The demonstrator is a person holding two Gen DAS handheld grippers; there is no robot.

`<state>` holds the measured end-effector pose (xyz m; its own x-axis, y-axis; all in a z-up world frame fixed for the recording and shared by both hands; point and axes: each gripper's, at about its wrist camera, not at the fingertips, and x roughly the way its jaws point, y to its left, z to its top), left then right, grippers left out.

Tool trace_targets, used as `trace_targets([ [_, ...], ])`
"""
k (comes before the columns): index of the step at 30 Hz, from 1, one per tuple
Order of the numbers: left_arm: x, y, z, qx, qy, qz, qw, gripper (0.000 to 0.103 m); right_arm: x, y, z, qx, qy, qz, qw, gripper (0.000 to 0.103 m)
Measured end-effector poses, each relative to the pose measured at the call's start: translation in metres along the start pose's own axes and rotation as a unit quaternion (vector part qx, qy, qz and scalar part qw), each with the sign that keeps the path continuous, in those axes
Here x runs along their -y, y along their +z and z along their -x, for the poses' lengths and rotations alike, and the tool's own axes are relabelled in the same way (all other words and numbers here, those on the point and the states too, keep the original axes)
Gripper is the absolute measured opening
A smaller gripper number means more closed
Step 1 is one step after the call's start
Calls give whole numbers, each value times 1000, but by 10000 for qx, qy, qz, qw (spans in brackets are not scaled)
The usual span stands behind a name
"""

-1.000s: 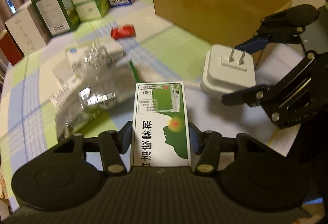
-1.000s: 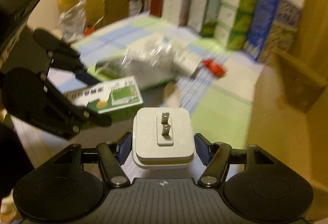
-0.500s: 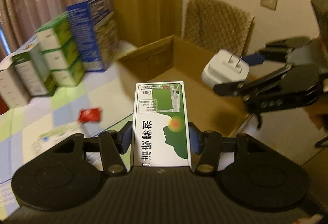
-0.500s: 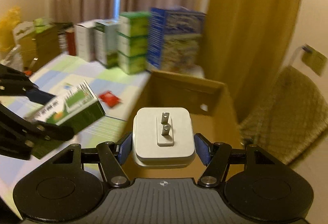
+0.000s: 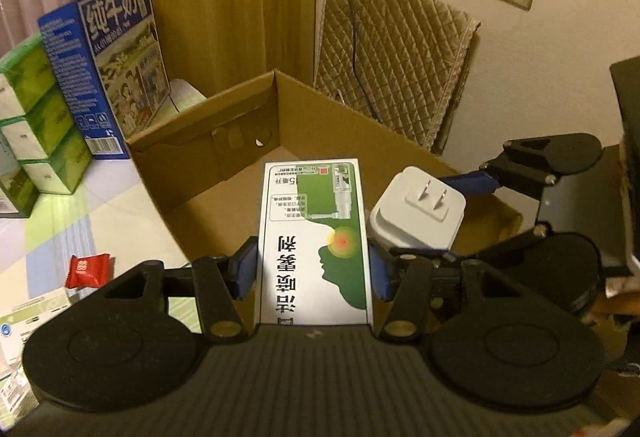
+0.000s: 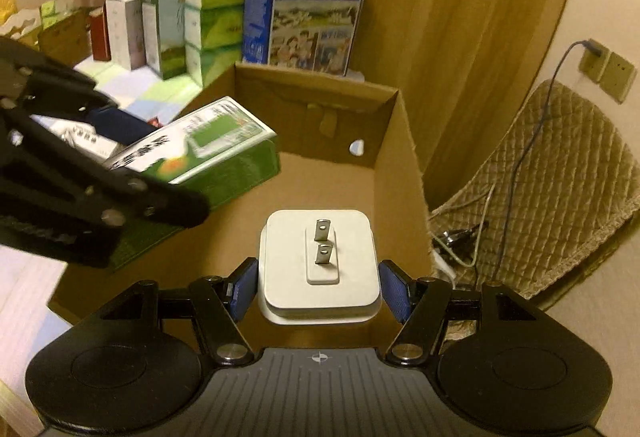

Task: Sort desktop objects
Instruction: 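Carry the plug adapter and green box over the cardboard box with both tools, then open both tools to drop the plug and green box into the cardboard box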

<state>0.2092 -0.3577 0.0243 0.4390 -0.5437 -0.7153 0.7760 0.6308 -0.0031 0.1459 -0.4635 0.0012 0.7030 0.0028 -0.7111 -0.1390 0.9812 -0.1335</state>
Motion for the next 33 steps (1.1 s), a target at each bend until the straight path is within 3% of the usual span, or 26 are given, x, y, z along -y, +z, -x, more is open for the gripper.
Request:
trace_targets([
  [15,-7,-7,-48,-286,-84,19,9996,48,5,-3,-37,-448,97,246,9986,62],
  [24,-13,-5,-29,-74,58,-13,10000,50,1,-1,-32,-401,113,182,9990,62],
  [33,-32,-13,13,126,194,169,9996,52,-7,3,-7,-178,59,11,9998,63],
])
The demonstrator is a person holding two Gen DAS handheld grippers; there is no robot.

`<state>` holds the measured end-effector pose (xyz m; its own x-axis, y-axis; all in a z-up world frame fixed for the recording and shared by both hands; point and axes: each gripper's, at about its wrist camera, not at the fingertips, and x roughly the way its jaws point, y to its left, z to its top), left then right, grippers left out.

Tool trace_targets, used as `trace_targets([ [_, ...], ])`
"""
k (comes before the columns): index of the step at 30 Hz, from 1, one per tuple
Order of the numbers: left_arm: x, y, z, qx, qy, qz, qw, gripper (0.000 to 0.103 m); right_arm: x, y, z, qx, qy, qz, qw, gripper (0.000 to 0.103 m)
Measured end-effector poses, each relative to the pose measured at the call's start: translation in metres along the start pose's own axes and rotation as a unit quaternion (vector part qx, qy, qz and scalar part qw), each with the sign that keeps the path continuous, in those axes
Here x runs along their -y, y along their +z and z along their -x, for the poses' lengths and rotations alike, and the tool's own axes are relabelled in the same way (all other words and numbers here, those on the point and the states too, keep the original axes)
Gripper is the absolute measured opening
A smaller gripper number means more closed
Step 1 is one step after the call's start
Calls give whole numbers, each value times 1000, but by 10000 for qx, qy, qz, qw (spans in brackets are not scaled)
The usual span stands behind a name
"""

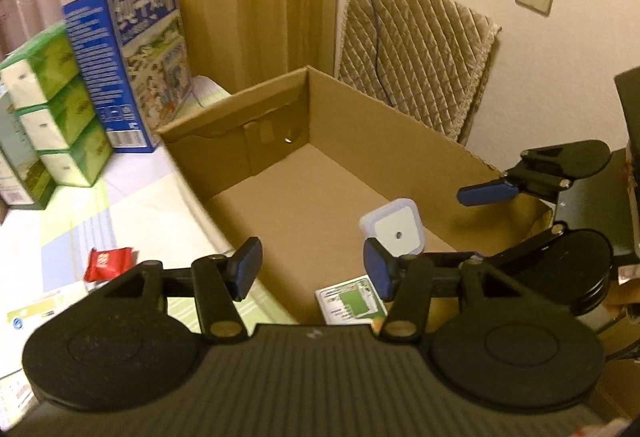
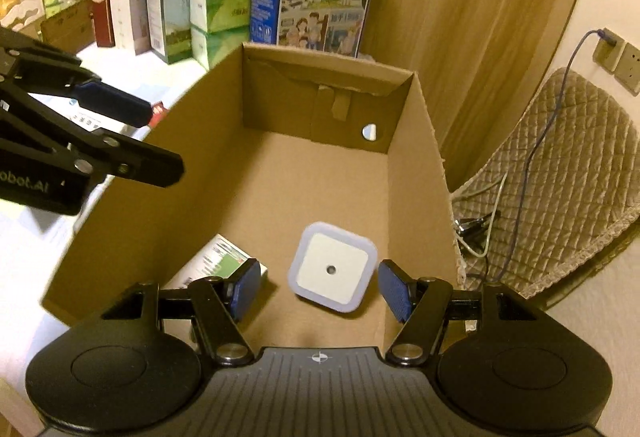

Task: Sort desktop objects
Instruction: 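Open both tools to drop the plug and green box into the cardboard box, then move both tools back over the items on the table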

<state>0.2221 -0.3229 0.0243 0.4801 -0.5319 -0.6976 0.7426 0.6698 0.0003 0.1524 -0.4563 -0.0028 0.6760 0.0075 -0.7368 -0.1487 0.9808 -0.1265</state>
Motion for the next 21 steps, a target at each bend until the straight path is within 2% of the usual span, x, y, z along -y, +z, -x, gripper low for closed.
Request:
trace_targets([
  [4,-10,-10,25,59,91,61,9999,55,-12,2,21,174,20,-45,9998,65],
  [11,-31,-37,75,163,314,304,9989,62,-48,6,62,655,189,-124,9976,80],
  [16,-57,-67,115,228,601,518,9966,79,-87,10,86,970,418,-19,9944,88],
  [21,-89,-102,153,211,1043,757,9914,88,-124,11,103,1167,819,80,9897,95],
])
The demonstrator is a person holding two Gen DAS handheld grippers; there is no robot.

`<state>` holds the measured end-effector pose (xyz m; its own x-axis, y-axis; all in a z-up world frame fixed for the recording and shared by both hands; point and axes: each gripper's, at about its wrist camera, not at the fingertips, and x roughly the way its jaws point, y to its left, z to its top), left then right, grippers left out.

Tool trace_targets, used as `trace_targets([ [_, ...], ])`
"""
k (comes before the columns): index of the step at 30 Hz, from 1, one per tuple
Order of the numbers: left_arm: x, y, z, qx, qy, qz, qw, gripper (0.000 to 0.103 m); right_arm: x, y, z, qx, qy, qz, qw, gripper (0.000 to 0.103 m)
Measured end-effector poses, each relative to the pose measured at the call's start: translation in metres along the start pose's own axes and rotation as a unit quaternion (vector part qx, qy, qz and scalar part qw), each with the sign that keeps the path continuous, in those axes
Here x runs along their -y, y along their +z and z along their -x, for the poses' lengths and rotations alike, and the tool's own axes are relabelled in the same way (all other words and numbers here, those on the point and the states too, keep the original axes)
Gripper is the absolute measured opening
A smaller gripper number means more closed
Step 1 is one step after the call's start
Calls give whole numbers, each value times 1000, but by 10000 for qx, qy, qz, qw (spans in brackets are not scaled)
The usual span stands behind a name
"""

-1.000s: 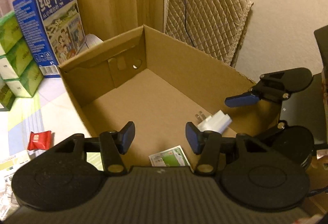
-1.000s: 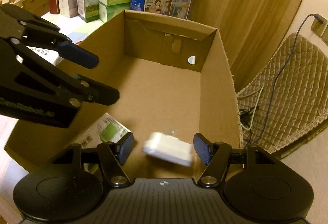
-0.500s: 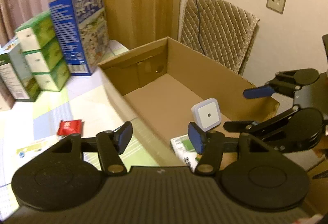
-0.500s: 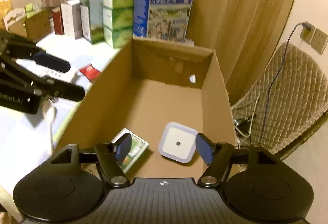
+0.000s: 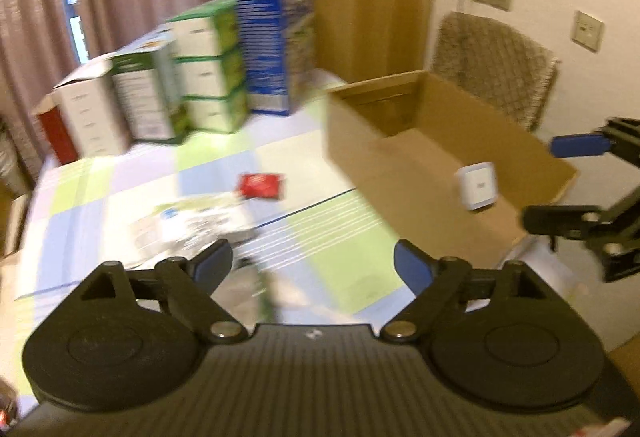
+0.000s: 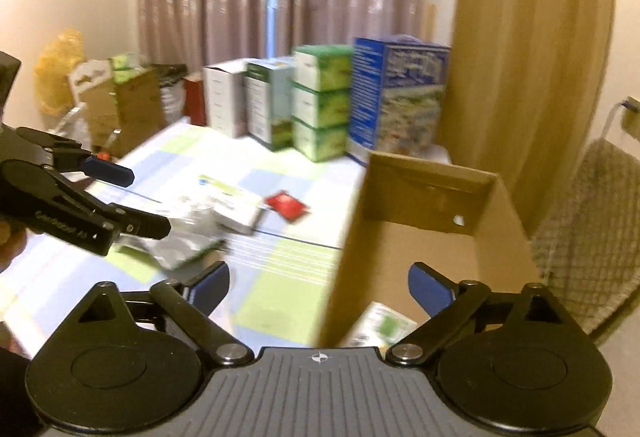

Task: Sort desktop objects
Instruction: 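Move both tools back over the items on the table, then grasp the white plastic spoon by its handle with the right tool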

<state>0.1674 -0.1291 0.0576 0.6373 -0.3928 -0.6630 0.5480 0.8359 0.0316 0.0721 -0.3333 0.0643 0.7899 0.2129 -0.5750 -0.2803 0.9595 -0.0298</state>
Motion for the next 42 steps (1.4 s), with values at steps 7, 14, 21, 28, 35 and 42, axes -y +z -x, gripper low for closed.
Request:
trace_targets([
  [7,-60,-53,33,-97,726,313,9968,102,-50,-12,-13,-129,545,193,9982,97],
  [14,-79,-101,39,-343,785,540,9949,102,-79,-34,-41,-494,780,190,9955,97],
  [21,-82,-113,28,-502,614,217,9966,102,-83,-47,-58,-719,855,271,9934,97],
  [28,-82,-107,6,-696,169,-662,9952,102,-87,-46,-87,-841,1007,603,9895,97],
  [35,-88,-96,-26,-787,-239,-1821,9798,102,-88,-41,-141,-1097,1140,1017,9821,94],
  [42,-103,-84,-66,-954,-460,-2641,9587,96,-86,-37,-189,-1429,1243,1281,9735,80],
])
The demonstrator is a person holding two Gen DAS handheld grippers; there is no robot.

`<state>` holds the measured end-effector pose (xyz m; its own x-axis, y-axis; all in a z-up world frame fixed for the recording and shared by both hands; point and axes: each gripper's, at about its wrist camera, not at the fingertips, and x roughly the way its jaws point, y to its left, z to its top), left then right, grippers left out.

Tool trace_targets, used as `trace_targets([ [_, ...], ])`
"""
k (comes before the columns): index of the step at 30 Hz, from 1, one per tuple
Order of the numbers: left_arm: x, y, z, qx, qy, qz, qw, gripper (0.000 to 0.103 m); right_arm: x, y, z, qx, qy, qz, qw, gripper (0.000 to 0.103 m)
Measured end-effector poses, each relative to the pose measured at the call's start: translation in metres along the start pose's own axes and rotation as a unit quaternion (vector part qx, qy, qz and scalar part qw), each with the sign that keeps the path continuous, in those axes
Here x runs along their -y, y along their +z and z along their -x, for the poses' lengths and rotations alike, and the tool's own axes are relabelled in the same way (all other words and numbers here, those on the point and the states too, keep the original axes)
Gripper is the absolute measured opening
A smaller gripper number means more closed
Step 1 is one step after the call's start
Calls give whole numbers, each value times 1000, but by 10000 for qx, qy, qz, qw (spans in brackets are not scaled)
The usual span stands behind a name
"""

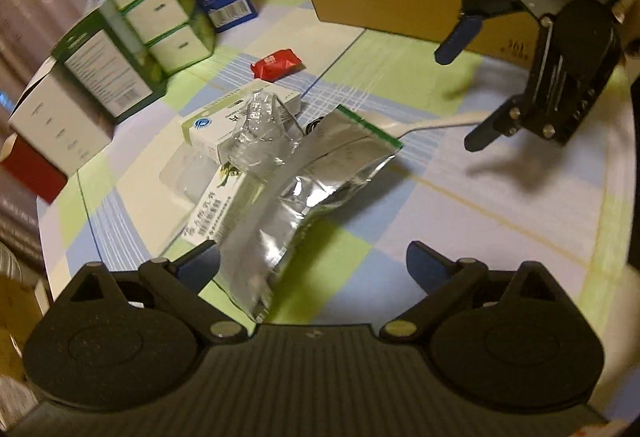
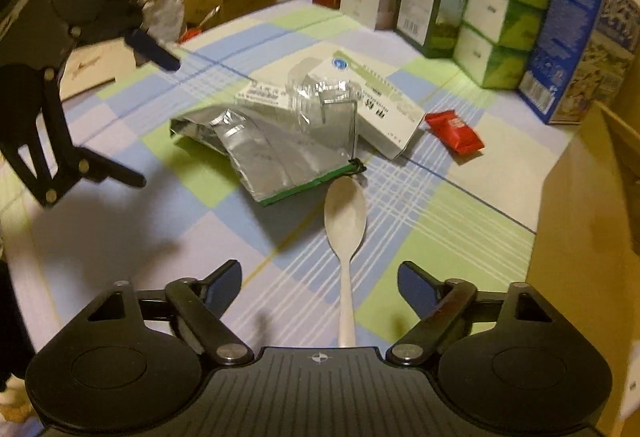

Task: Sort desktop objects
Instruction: 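Grasp the white plastic spoon by its handle with the right tool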

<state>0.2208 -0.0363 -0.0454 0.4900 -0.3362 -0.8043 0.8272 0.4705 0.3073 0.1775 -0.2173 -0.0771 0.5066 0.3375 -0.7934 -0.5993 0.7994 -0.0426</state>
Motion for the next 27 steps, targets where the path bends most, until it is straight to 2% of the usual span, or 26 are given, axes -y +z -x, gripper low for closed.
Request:
trace_targets([
  [5,-12,10,-23,24,-172,-416,9990,91,9,7,-24,-208,83,163,9996,74],
  [7,-16,14,-33,-40,-272,-495,9984,86,12,10,-32,-256,101,137,9995,73],
  [13,-21,22,-60,-212,-401,-794,9958,82,18,18,-50,-289,103,104,9995,64],
  [17,-27,22,-72,-271,-558,-712,9955,82,20,21,-59,-316,132,54,9994,58],
  [22,-29,21,-84,-396,-649,-691,9947,73,24,24,-69,-273,212,-111,9993,50],
  [25,-30,21,-87,-447,-655,-687,9945,66,26,26,-70,-241,254,-207,9992,40],
  [26,-31,21,-87,-467,-649,-645,9947,64,26,27,-70,-232,246,-235,9992,32],
  [27,-32,22,-86,-494,-649,-602,9948,59,25,28,-70,-235,231,-249,9991,28],
])
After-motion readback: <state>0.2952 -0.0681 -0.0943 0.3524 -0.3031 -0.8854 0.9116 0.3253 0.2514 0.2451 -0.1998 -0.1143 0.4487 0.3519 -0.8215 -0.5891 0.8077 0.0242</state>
